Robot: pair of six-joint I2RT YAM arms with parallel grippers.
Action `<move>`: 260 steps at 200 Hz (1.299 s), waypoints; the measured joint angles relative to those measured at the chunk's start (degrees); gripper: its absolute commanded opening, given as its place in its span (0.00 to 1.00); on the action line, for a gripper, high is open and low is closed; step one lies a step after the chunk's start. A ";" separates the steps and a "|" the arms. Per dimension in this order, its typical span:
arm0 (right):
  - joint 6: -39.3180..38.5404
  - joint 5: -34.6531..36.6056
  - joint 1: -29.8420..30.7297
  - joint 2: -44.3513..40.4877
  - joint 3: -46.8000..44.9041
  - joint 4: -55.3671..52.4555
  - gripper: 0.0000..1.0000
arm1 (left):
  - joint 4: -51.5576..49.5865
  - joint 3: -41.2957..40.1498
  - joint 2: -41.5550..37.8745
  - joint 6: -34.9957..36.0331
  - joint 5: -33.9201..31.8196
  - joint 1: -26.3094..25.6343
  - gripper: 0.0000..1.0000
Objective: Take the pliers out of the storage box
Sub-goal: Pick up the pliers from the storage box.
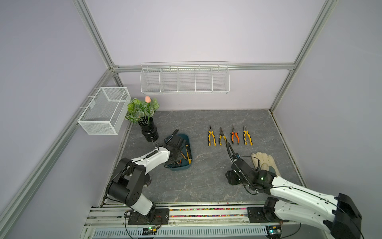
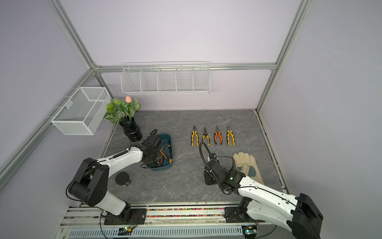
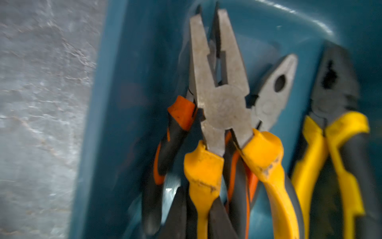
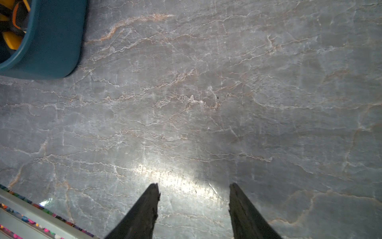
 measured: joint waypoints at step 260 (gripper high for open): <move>-11.72 -33.81 -9.53 30.14 45.33 0.68 0.66 | 6.71 -7.45 -30.40 19.76 21.55 -11.69 0.00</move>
